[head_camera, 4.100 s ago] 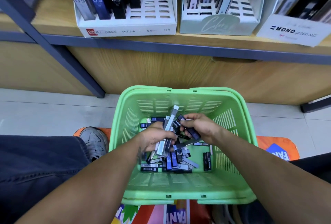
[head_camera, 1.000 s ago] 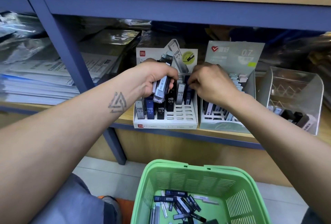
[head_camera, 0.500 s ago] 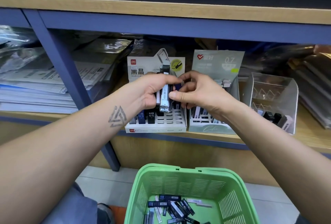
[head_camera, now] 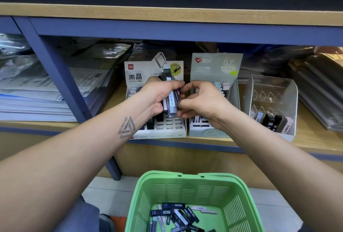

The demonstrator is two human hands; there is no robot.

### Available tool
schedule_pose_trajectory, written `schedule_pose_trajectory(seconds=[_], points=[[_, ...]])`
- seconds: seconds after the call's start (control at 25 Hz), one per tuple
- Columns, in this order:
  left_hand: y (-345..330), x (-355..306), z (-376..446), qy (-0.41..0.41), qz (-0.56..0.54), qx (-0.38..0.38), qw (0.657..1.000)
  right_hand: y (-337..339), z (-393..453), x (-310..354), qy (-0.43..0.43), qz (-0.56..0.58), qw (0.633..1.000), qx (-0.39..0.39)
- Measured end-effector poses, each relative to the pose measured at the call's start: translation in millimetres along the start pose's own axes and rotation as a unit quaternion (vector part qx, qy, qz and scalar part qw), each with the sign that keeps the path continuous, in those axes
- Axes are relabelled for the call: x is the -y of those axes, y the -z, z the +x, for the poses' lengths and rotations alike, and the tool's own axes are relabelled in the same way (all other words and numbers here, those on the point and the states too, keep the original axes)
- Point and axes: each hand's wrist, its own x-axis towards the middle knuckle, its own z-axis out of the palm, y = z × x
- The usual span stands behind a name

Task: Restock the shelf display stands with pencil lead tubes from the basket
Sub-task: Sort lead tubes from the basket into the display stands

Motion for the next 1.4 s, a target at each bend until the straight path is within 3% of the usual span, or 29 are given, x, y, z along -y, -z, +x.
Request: schedule_pose_trajectory(seconds=[0.24,0.4,0.64,0.8,0.92,1.04,1.24,1.4], points=[[12,-9,7,-0.045,0.030,-0.047,0.997,7,7,1,0.007,-0.016,0.999,-0.043],[30,-16,9,0.004,0.083,-0.009,0.997,9,10,0,0.017,0.002,0.998,-0.057],[39,-22,2,0.047,0.045,0.039,0.997,12,11,-1,0.036,0.009,0.998,-0.053],[24,-22,-1,-0.002,0.076,0.046,0.996,19,1,5,0.130,-0.165,0.976,-0.052],[-1,-20,-5,-0.025,0.078,0.062,0.995,35,-9,10,0.147,-0.189,0.970,-0.040],[-28,-18,-11,0.005,0.052,0.118,0.992,67,-24,11,0.132,-0.195,0.971,-0.032],[-75,-8,-17,0.041,0.060,0.159,0.985,140,-55,3,0.128,-0.163,0.966,-0.154],[-114,3,-20,0.053,0.075,0.186,0.978,178,-70,-11,0.101,-0.183,0.959,-0.192]])
